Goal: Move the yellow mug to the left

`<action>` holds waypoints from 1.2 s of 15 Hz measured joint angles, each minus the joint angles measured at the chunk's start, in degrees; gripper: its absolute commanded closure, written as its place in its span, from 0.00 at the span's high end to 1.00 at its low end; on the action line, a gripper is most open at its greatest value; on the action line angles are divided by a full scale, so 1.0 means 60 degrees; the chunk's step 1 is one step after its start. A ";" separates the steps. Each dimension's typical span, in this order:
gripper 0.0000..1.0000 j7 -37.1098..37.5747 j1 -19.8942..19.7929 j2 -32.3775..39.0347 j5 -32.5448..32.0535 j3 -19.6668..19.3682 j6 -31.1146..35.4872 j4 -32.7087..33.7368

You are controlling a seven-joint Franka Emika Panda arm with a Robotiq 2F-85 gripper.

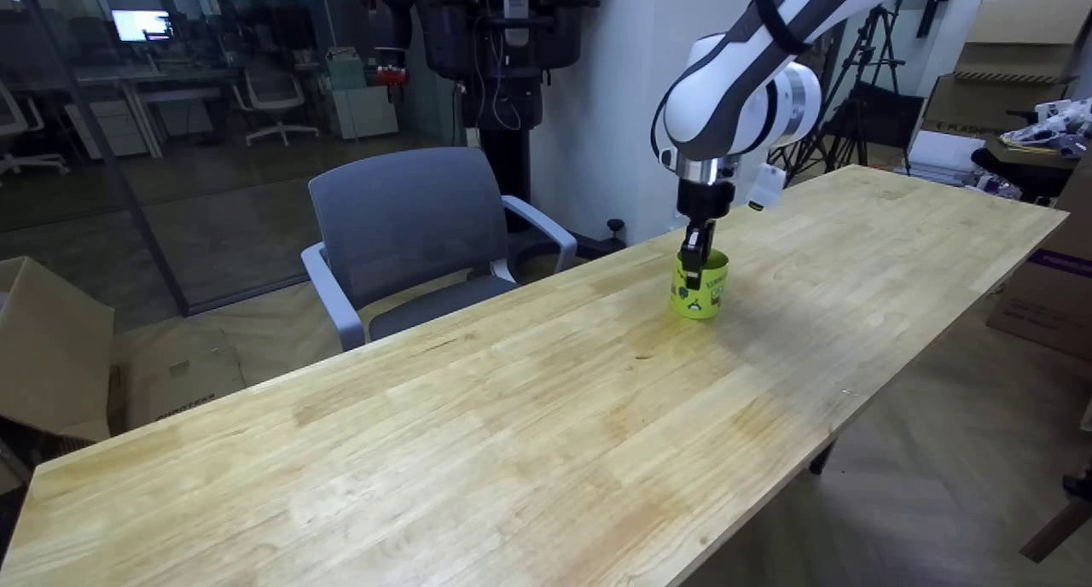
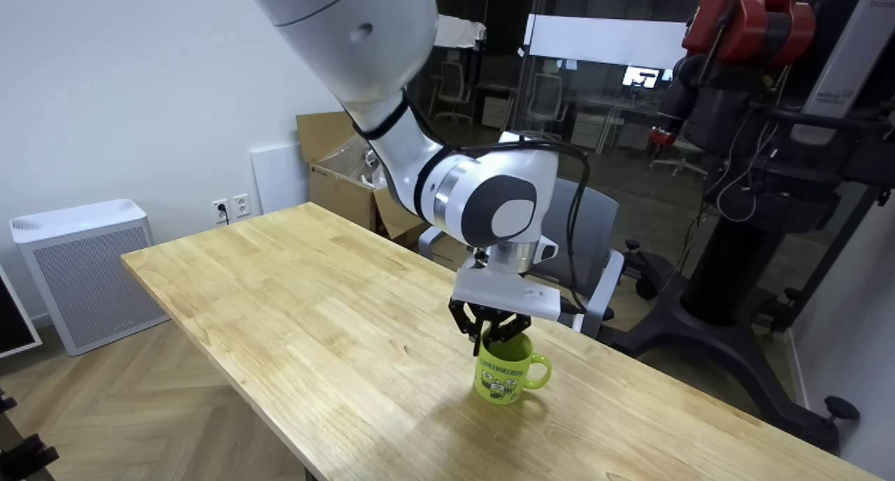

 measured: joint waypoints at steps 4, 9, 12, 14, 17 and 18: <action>0.03 0.0001 0.0018 0.0017 -0.0146 0.0009 -0.0136 0.0081; 0.03 0.0005 0.0136 0.0037 -0.0206 0.0116 -0.0504 0.0235; 0.03 0.0095 0.0441 0.0035 -0.0365 0.0135 -0.0531 0.0245; 0.03 0.0282 0.0720 0.0036 -0.0485 0.0140 -0.0530 0.0249; 0.03 0.0691 0.1117 0.0035 -0.0527 0.0213 -0.0520 0.0258; 0.03 0.0837 0.1231 0.0034 -0.0527 0.0262 -0.0518 0.0260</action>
